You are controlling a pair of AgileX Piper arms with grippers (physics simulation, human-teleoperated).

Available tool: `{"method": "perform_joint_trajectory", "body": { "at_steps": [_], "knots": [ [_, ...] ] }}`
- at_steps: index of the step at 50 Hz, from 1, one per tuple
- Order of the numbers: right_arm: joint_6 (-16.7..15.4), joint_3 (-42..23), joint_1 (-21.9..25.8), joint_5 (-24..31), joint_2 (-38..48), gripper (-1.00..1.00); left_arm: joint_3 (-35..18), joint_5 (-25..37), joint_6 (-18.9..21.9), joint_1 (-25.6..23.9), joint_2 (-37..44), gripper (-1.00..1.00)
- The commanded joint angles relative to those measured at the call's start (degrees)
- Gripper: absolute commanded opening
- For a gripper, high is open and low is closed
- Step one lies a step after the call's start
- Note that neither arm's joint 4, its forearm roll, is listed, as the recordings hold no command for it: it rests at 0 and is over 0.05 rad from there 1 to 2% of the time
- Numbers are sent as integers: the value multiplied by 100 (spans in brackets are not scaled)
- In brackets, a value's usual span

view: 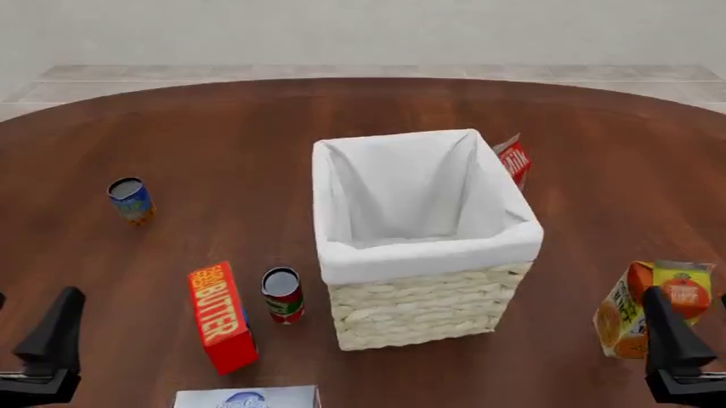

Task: Pick up the alphabet soup and the tomato sauce, and put them in the basket.

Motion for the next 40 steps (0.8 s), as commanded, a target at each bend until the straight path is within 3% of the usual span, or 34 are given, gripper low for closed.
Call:
{"method": "perform_joint_trajectory", "body": {
  "at_steps": [1,26,31,40],
  "knots": [
    [-1,-8,24,-19,27,100,-17,-83,11,-15,101,100],
    [5,-36,90,23,-5,100,-181,-26,160,-46,131,100],
    [28,-41,110,35,-8,100,-435,42,12,-44,241,100],
    [30,-57,133,32,15,100,-930,125,127,-230,533,100]
  ]
}}
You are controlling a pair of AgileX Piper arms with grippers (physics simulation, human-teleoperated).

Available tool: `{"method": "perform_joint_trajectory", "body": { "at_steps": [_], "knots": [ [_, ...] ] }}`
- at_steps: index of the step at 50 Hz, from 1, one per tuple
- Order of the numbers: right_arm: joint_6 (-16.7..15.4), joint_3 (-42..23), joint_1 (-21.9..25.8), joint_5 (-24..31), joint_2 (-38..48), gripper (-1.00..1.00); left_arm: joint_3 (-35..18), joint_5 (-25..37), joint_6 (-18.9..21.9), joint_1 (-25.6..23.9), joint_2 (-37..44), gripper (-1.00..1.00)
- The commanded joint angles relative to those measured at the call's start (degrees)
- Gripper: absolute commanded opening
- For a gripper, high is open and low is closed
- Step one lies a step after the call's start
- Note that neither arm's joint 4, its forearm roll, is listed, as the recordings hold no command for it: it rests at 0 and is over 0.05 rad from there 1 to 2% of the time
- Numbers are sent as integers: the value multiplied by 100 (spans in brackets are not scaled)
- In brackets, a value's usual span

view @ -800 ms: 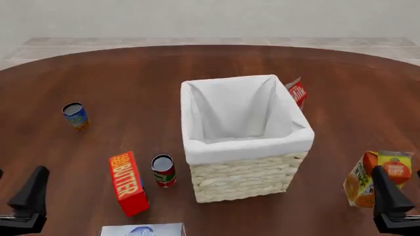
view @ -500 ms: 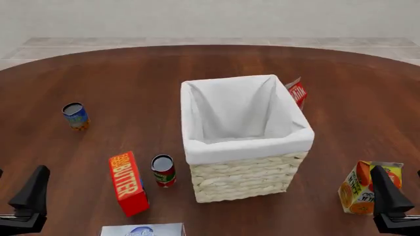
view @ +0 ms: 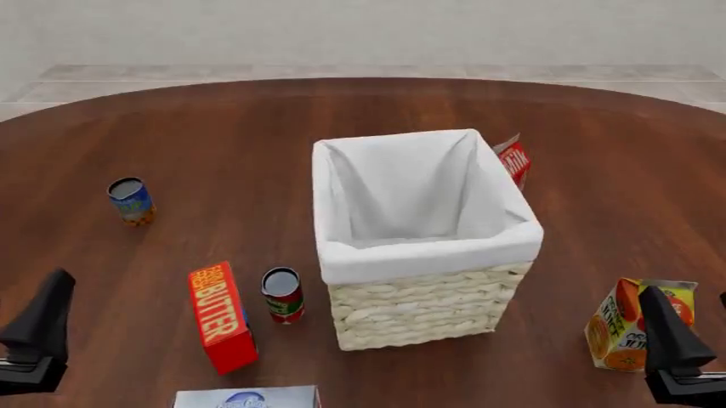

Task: Pick up the alphabet soup and the tomato sauce, and put them in the basket.

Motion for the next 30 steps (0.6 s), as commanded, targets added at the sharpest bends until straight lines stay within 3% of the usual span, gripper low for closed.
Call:
{"method": "perform_joint_trajectory", "body": {
  "at_steps": [1,19,30],
  "knots": [
    [9,-16,32,2,18,100,-475,59,22,-115,313,100],
    [0,8,96,4,10,100,-1609,86,123,-454,1389,100],
    [10,19,122,10,4,100,-1876,83,157,-801,2024,100]
  ]
}}
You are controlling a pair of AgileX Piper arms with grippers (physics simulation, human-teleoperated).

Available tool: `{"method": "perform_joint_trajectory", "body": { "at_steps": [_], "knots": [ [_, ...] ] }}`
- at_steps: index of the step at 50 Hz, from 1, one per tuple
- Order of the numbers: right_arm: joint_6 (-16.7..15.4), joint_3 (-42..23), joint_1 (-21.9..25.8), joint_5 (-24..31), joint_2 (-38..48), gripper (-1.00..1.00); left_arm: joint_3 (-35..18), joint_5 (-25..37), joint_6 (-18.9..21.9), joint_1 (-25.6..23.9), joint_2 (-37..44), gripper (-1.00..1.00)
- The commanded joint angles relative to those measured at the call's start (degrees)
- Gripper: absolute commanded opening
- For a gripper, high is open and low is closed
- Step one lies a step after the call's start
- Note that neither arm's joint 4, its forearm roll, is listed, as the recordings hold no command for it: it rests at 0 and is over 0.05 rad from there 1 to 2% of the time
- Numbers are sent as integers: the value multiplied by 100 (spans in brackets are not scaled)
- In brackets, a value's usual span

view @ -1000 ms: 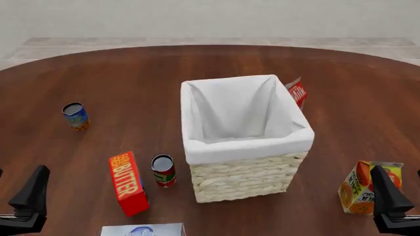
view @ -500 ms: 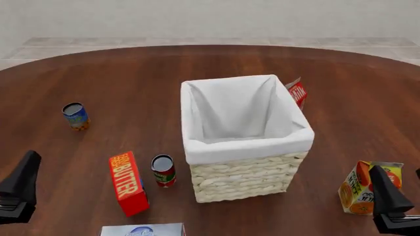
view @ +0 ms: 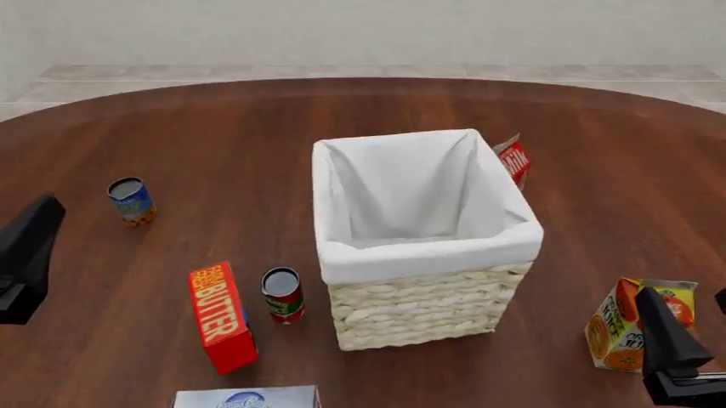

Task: Pick up the alphabet soup and the tomato sauce, and put them in the basket.

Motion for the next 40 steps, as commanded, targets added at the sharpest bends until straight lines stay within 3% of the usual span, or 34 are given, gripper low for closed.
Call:
{"method": "perform_joint_trajectory", "body": {
  "at_steps": [1,6,23,24,30,40],
  "knots": [
    [1,13,27,5,-8,100,-391,9,73,-368,670,100],
    [-9,14,31,7,-14,100,-616,49,-114,-436,879,100],
    [-32,13,33,14,-12,100,-1453,445,62,-1002,1503,100],
    [-33,12,31,14,-11,100,-1513,456,214,-1051,1523,100],
    [-33,-1,43,6,10,100,-1966,647,-1,-1121,1936,100],
    [-52,2,10,-80,104,100,-2297,974,288,-1587,2348,100]
  ]
}}
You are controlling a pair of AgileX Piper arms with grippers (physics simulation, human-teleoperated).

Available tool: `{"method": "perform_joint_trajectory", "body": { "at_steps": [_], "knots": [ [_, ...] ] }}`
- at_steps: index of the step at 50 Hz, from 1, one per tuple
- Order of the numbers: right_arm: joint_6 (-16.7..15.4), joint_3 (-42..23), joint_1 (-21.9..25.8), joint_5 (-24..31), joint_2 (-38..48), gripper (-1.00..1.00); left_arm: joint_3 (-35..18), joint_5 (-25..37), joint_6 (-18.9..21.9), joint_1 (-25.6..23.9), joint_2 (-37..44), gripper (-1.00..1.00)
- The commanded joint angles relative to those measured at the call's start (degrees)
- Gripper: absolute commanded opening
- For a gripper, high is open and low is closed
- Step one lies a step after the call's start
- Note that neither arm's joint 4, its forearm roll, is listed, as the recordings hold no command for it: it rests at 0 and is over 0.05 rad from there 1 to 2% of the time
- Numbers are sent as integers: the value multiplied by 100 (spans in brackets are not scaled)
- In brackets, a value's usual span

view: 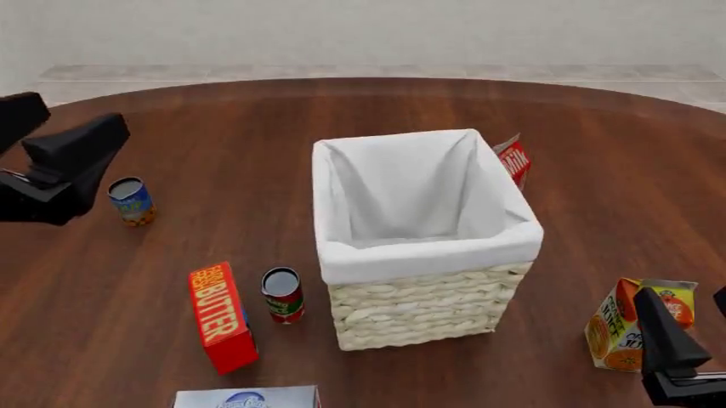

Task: Pick up the alphabet soup and the tomato sauce, and put them in the basket.

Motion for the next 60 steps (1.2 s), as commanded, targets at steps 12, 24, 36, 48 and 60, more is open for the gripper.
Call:
{"method": "perform_joint_trajectory", "body": {
  "at_steps": [12,24,36,48,60],
  "knots": [
    [-26,1,-16,-135,146,100,-783,662,342,-878,904,100],
    [-27,5,3,-14,28,100,-1111,1170,497,-1087,1293,100],
    [-47,16,2,-201,214,100,-1544,1949,617,-1517,1658,100],
    [-71,21,-13,-186,198,100,-1756,2502,800,-1749,1879,100],
    [-86,22,0,-214,228,100,-1865,2862,784,-1865,2062,100]
  ]
}}
